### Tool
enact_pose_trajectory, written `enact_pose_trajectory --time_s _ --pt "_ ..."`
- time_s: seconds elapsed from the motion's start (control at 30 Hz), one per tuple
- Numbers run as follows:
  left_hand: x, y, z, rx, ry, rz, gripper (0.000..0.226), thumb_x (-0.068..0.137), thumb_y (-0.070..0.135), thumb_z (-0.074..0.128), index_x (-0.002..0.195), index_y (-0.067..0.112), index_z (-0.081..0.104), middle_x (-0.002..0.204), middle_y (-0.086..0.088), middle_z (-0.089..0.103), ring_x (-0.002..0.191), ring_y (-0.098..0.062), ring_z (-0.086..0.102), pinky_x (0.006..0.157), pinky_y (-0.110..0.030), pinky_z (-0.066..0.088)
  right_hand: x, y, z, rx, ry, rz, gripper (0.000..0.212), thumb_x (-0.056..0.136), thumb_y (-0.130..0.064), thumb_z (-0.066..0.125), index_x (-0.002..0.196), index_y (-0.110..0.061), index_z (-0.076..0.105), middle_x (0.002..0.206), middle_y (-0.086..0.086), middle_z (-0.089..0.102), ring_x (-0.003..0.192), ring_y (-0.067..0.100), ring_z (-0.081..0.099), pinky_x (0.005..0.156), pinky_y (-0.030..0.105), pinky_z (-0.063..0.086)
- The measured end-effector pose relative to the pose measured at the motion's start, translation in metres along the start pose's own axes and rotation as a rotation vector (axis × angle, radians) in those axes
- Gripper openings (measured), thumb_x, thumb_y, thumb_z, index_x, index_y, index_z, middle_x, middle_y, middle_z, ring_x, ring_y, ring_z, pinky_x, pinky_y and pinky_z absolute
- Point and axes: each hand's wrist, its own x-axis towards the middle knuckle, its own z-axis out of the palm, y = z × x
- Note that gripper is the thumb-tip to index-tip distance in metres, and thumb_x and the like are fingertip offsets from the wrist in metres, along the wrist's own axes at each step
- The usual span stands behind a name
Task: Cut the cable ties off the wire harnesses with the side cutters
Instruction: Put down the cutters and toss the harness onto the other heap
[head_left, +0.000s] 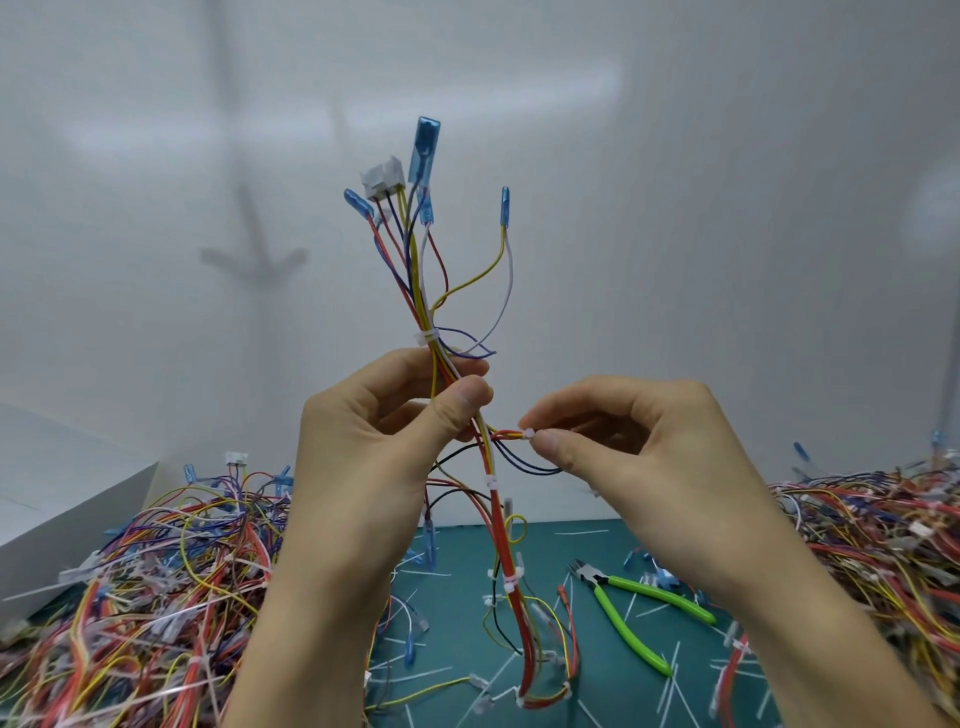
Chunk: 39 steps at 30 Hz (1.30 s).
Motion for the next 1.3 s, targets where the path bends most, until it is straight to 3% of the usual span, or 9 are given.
enact_pose_trajectory --time_s 0.37,0.5,0.63,0.9,1.1,1.2,1.3 --pt "-0.002 0.000 0.005 -0.022 0.023 -0.022 0.013 0.069 0.032 0.073 0.081 0.034 0.078 0.086 0.008 0.077 0.078 -0.011 0.073 0.071 -0.017 0.056 0.000 -0.008 0.007 -0.074 -0.015 0.003 0.022 0.094 -0.016 0.059 0.087 -0.033 0.072 0.086 -0.023 0.069 0.085 -0.003 0.064 0.072 0.012 0.049" --pt "-0.002 0.000 0.010 -0.024 0.001 -0.029 0.011 0.074 0.026 0.074 0.084 0.029 0.076 0.083 0.007 0.077 0.074 -0.008 0.072 0.069 -0.015 0.055 0.002 -0.013 0.006 -0.062 -0.024 -0.009 0.015 0.094 -0.021 0.061 0.089 -0.029 0.072 0.085 -0.016 0.072 0.085 0.002 0.067 0.078 0.024 0.055" --pt "-0.004 -0.001 0.013 -0.011 -0.021 -0.048 0.011 0.076 0.023 0.074 0.086 0.026 0.075 0.082 0.007 0.077 0.074 -0.009 0.073 0.067 -0.014 0.054 0.001 -0.011 0.005 -0.055 -0.010 -0.009 0.012 0.092 -0.032 0.062 0.088 -0.030 0.073 0.082 -0.019 0.072 0.083 0.000 0.067 0.071 0.021 0.052" --pt "-0.004 -0.004 0.014 -0.012 -0.060 -0.114 0.015 0.074 0.023 0.075 0.088 0.021 0.077 0.083 0.002 0.077 0.076 -0.014 0.074 0.068 -0.017 0.056 -0.004 -0.005 0.007 0.026 -0.032 -0.011 0.014 0.089 -0.032 0.066 0.096 -0.030 0.078 0.087 -0.018 0.075 0.089 0.002 0.070 0.087 0.035 0.056" --pt "-0.005 -0.004 0.017 -0.034 -0.048 -0.118 0.022 0.065 0.032 0.075 0.084 0.020 0.079 0.083 0.000 0.077 0.077 -0.014 0.074 0.073 -0.021 0.058 -0.006 -0.006 0.006 0.075 -0.041 -0.016 0.018 0.077 -0.036 0.076 0.094 -0.031 0.079 0.083 -0.014 0.076 0.083 0.006 0.073 0.082 0.037 0.060" --pt "-0.005 -0.004 0.016 -0.047 -0.062 -0.127 0.026 0.067 0.035 0.075 0.087 0.019 0.078 0.085 -0.002 0.077 0.081 -0.015 0.074 0.079 -0.025 0.059 -0.005 -0.004 0.006 0.113 0.025 -0.008 0.010 0.077 -0.032 0.078 0.086 -0.028 0.080 0.078 -0.011 0.076 0.078 0.007 0.073 0.079 0.034 0.061" --pt "-0.005 -0.002 0.011 -0.020 -0.152 -0.130 0.032 0.063 0.039 0.076 0.090 0.022 0.078 0.088 0.001 0.077 0.083 -0.013 0.074 0.075 -0.020 0.057 -0.003 -0.003 0.002 0.160 0.108 0.007 0.003 0.079 -0.023 0.078 0.080 -0.025 0.080 0.074 -0.008 0.076 0.073 0.010 0.073 0.074 0.029 0.060"
